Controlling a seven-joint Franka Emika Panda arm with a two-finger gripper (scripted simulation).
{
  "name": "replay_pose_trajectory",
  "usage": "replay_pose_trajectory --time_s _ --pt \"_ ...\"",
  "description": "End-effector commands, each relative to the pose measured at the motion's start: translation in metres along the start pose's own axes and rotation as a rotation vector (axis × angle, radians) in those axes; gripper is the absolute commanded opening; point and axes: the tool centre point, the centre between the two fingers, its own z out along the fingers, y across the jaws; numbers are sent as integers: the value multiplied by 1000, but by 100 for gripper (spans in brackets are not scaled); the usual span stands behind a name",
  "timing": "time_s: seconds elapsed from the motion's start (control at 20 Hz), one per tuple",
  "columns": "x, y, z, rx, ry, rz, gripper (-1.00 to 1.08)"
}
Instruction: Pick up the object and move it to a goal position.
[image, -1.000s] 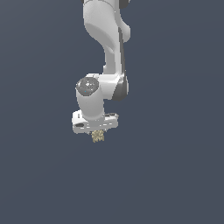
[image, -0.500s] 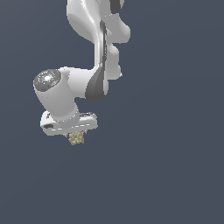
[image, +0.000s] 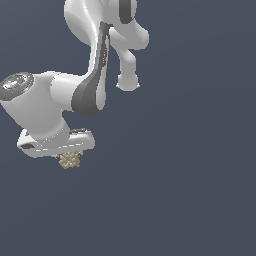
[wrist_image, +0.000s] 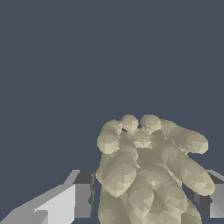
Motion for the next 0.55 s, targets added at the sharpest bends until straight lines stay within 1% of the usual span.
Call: replay_pose_trajectory --time_s 0.0,0.25,0.5 --pt "2 8 -4 0 0 -1 -100" --pt "5 17 -9 0 0 -1 -100" --pt "6 19 -9 0 -1 -1 -100"
